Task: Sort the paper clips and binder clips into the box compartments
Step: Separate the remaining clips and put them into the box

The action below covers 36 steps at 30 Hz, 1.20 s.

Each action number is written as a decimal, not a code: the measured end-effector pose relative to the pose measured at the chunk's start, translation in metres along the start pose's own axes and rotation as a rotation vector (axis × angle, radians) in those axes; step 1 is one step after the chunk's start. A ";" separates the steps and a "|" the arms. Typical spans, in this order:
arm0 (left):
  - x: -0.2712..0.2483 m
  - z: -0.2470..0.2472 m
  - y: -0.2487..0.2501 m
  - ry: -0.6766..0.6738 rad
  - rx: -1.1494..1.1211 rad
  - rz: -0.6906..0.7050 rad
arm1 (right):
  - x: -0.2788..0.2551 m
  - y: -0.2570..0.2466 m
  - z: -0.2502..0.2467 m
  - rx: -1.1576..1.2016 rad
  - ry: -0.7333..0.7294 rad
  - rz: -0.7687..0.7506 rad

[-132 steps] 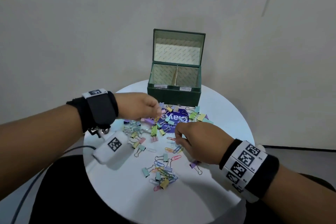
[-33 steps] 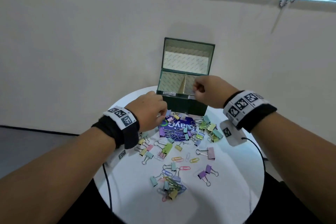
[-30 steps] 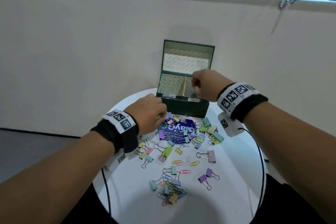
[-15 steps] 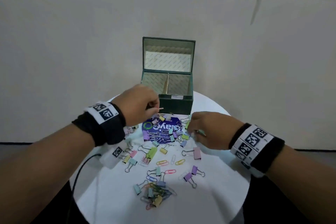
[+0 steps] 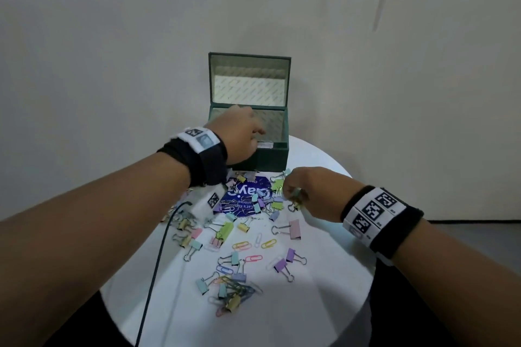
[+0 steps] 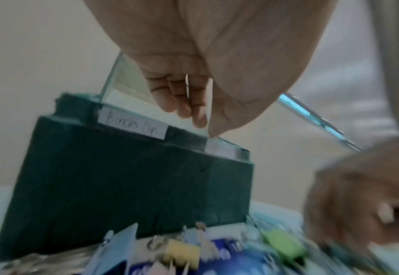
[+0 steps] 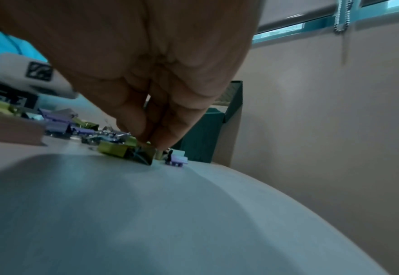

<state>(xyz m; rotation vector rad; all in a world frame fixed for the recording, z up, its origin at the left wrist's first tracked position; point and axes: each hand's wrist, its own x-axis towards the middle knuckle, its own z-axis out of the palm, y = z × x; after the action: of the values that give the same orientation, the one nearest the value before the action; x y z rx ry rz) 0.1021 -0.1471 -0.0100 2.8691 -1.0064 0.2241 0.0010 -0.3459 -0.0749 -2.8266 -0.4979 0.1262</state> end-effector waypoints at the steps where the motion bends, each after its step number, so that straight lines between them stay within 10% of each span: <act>1: -0.012 0.000 0.004 0.012 -0.010 0.060 | -0.001 0.002 -0.001 0.024 0.002 0.021; 9: -0.097 0.012 0.020 -0.521 0.035 0.301 | -0.005 0.009 -0.010 0.007 -0.001 0.094; 26: -0.084 0.003 0.033 -0.322 0.045 0.152 | -0.005 0.010 -0.009 0.048 0.131 0.107; 36: -0.047 0.010 0.064 -0.511 0.142 0.207 | 0.005 0.019 -0.004 -0.042 0.022 0.321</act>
<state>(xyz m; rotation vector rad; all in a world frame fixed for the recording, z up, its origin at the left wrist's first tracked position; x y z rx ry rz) 0.0270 -0.1691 -0.0250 3.0159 -1.4192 -0.4701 0.0123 -0.3622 -0.0769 -2.9237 -0.0389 0.1468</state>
